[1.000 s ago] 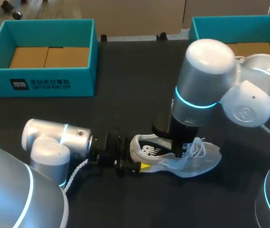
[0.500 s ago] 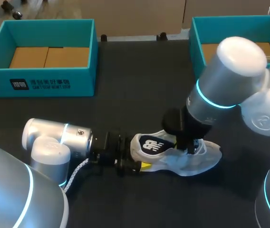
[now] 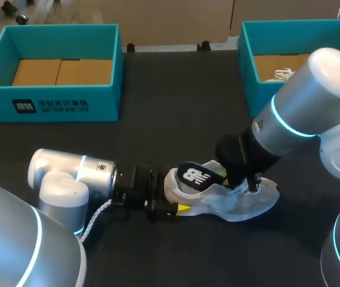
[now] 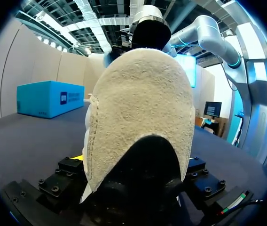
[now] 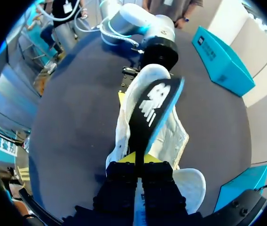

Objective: Take the shoe out of the shoebox, open the shoe tongue, remove and reinsert the insole, then place the shoe into the shoebox

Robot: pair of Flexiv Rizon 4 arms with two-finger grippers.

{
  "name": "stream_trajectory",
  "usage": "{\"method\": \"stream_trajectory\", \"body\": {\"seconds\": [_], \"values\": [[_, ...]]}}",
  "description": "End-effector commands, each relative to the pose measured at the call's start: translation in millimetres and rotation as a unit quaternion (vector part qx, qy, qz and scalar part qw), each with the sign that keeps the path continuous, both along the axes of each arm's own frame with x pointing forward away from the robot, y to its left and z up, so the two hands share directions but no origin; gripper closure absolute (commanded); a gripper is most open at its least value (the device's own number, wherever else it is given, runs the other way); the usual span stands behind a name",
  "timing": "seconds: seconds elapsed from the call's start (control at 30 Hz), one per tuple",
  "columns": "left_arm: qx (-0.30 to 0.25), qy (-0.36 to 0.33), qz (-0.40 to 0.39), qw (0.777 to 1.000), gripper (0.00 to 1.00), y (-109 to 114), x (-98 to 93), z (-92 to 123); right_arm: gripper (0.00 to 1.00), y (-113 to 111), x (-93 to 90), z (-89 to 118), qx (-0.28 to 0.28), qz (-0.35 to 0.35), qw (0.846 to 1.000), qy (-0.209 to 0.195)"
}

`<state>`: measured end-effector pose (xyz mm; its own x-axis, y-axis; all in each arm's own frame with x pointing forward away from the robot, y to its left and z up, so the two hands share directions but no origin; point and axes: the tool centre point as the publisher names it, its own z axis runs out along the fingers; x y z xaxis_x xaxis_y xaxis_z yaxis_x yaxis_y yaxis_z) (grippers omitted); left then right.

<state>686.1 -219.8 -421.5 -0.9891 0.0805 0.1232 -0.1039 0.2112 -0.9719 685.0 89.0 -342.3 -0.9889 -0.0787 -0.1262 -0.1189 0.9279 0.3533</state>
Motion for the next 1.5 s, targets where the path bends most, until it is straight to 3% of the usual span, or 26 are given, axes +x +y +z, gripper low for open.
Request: {"method": "stream_trajectory", "body": {"seconds": [0.03, 0.43, 0.5, 0.53, 0.87, 1.07, 1.5], "values": [[0.000, 0.000, 0.001, 1.000, 1.00, 0, -1.1, -1, 1.00, -7, 0.5, 3, 0.036, 0.017, 0.999, 0.000], [0.000, 0.000, 0.001, 1.000, 1.00, 0, -1.1, -1, 1.00, 16, 8.1, 14, 0.006, 0.076, 0.997, 0.008], [0.000, 0.000, 0.001, 1.000, 1.00, 0, -1.1, -1, 0.75, 20, 7.4, 16, 0.002, 0.083, 0.997, 0.009], [0.000, 0.000, 0.001, 1.000, 1.00, 0, -1.1, -1, 0.69, 23, 6.7, 18, -0.004, 0.086, 0.996, 0.009], [0.000, 0.000, 0.001, 1.000, 1.00, 0, -1.1, -1, 0.67, 35, 2.4, 34, -0.037, 0.090, 0.995, 0.001], [0.000, 0.000, 0.001, 1.000, 1.00, 0, -1.1, -1, 0.67, 37, 11.5, 43, -0.052, 0.084, 0.995, 0.011], [0.000, 0.000, 0.001, 1.000, 1.00, 0, -1.1, -1, 0.67, 59, 36.8, 25, -0.044, 0.093, 0.991, 0.085]]}}
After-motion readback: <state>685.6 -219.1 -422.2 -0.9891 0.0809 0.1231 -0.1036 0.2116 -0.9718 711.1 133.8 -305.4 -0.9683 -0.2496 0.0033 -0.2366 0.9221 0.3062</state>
